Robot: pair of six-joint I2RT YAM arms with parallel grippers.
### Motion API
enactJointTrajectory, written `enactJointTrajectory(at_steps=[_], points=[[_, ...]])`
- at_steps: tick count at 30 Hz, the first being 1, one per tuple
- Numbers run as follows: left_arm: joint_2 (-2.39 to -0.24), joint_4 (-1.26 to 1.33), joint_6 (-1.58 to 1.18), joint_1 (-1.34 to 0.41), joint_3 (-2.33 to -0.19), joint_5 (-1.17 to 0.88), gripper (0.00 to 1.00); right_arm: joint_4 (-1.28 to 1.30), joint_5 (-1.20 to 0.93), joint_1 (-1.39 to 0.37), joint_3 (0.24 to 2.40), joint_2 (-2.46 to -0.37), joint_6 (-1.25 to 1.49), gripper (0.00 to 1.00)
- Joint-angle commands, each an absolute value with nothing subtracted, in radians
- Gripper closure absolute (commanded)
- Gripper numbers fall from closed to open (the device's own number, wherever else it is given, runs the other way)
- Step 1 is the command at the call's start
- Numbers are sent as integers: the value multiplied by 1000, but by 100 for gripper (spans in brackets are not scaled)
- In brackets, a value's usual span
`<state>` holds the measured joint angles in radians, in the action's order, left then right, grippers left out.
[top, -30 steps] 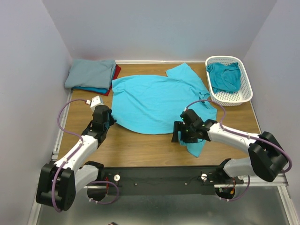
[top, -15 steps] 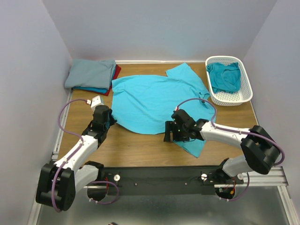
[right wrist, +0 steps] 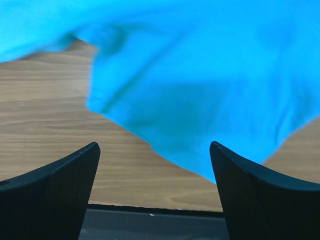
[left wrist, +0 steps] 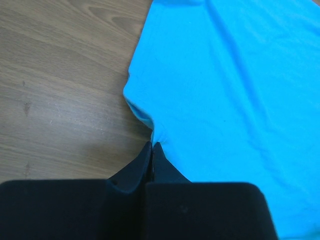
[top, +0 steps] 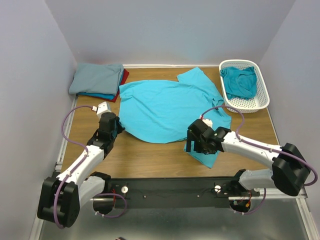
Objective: Fold and stack the t-shirts
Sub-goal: Fold the tshirt
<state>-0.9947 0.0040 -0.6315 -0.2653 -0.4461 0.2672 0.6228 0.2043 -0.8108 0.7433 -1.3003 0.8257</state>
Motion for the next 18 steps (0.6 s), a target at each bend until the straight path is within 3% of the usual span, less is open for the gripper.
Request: enactJointTrajectory(at_steps=[1, 12, 18], points=[[-969, 25, -627, -275, -433, 250, 100, 811, 285, -818, 698, -1261, 948, 4], [-960, 44, -623, -290, -428, 232, 100, 1009, 315, -816, 666, -1124, 1098, 12], [-960, 48, -621, -291, -428, 225, 100, 1031, 304, -816, 643, -1098, 1124, 26]])
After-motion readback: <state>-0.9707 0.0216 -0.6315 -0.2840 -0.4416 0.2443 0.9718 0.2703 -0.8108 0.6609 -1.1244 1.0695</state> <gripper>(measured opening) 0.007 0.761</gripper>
